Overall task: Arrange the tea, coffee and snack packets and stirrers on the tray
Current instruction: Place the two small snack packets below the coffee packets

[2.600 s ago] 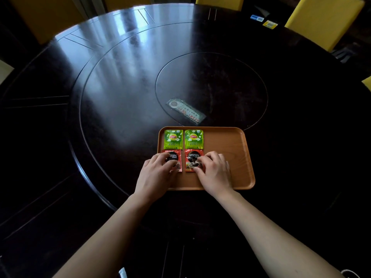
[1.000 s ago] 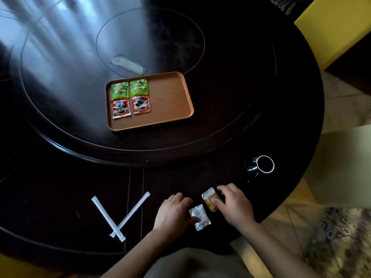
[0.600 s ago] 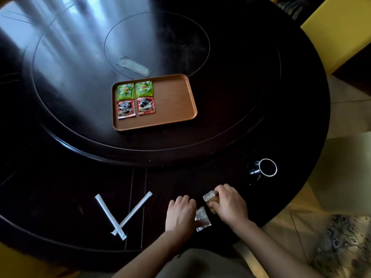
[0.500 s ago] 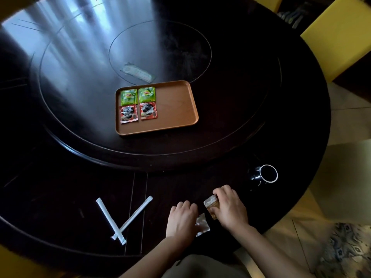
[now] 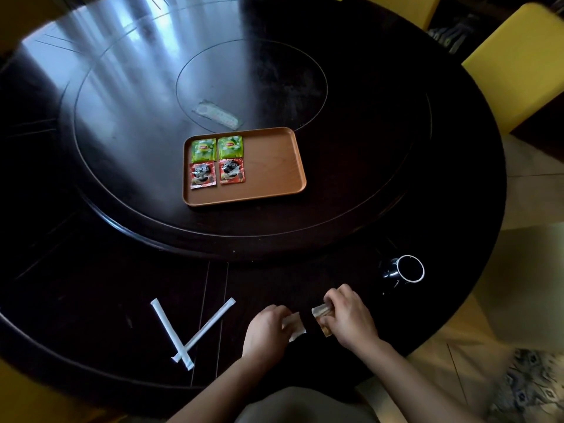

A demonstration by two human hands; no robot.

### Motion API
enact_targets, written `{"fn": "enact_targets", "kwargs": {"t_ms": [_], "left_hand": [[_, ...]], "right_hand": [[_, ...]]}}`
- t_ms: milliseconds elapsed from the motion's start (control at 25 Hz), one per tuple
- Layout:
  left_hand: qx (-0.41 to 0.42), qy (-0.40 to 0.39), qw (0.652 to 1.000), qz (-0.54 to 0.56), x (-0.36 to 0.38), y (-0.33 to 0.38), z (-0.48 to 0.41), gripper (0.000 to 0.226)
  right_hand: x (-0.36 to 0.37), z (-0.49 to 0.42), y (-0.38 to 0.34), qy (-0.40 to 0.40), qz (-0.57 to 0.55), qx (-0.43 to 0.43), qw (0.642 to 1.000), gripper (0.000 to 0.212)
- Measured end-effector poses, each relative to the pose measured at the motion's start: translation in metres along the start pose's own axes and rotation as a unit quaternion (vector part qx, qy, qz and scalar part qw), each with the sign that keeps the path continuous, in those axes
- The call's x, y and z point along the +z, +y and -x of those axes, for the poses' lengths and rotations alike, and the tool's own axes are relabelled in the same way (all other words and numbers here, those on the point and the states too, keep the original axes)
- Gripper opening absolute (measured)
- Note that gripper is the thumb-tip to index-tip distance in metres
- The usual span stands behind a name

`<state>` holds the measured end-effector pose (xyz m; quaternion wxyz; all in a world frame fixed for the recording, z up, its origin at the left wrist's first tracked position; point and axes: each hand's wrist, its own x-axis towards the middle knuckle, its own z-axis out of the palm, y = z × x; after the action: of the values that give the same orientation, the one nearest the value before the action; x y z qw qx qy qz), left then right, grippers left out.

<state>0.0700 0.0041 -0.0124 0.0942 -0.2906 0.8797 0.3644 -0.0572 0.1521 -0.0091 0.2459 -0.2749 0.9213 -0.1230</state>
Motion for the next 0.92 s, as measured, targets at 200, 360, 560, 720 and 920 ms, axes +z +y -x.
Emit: {"fn": "enact_targets", "kwargs": {"t_ms": [200,360,560,720,920], "left_hand": [[-0.076,-0.020,0.989,0.126,-0.012,0.000,-0.001,0.007],[-0.107,-0.014,0.977,0.182,-0.028,0.001,-0.002,0.006],[-0.127,0.030,0.961,0.243,-0.052,-0.001,-0.002,0.009],[-0.144,0.084,0.936,0.311,-0.081,-0.009,-0.003,0.015],[-0.137,0.129,0.909,0.373,-0.118,-0.014,-0.005,0.014]], "right_hand": [[-0.001,-0.005,0.002,0.011,-0.021,0.000,1.000,0.012],[-0.010,-0.008,0.003,0.006,0.006,0.004,1.000,0.013],[-0.041,-0.005,0.005,-0.026,-0.126,0.047,0.991,0.009],[-0.064,-0.002,-0.014,0.018,-0.231,0.034,0.972,0.010],[-0.082,-0.011,-0.054,0.058,-0.323,0.024,0.944,0.006]]}}
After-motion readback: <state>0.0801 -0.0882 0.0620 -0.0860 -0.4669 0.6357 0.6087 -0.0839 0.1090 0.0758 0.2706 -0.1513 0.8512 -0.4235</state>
